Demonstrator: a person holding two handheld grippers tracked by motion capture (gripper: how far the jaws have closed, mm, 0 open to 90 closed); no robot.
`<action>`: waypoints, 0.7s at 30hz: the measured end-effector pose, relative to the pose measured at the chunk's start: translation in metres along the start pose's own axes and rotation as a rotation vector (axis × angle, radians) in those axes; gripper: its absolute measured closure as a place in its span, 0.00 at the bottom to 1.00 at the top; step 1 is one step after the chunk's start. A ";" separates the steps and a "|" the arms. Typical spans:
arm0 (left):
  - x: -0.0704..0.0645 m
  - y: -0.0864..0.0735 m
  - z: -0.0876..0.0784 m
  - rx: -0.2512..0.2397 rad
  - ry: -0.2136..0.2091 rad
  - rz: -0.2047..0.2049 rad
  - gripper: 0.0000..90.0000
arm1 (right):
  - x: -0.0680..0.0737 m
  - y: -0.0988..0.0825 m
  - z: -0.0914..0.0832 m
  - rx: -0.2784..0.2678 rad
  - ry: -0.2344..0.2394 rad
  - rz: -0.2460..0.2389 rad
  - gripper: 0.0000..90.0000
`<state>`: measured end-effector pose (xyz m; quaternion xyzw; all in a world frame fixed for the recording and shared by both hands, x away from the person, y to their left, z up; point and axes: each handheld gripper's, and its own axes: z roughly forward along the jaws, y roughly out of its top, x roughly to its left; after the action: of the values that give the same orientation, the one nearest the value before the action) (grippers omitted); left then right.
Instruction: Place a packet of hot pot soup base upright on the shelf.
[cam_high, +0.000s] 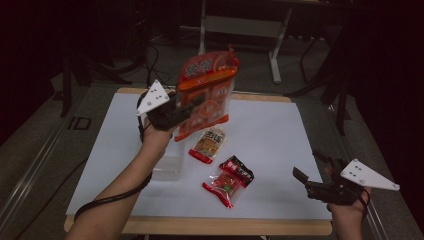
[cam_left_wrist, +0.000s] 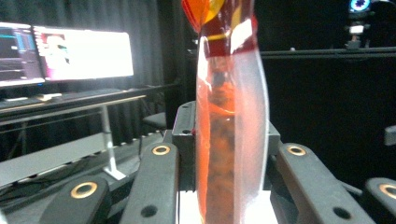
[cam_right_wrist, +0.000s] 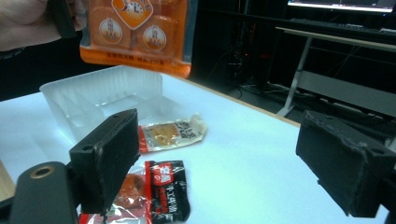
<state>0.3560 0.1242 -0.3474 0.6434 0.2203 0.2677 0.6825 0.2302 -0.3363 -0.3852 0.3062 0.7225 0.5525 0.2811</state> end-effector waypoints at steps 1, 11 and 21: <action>0.004 0.000 -0.004 -0.004 0.012 -0.006 0.79 | 0.001 -0.001 0.001 0.006 0.004 0.002 0.15; 0.042 -0.009 -0.042 -0.036 0.098 -0.013 0.79 | 0.009 -0.002 0.009 0.008 0.035 -0.001 0.15; 0.068 -0.041 -0.071 -0.007 0.196 -0.067 0.79 | 0.011 -0.008 0.017 0.030 0.059 0.010 0.15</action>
<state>0.3649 0.2216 -0.3904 0.6042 0.3064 0.3069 0.6684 0.2344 -0.3196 -0.3977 0.2975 0.7370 0.5520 0.2522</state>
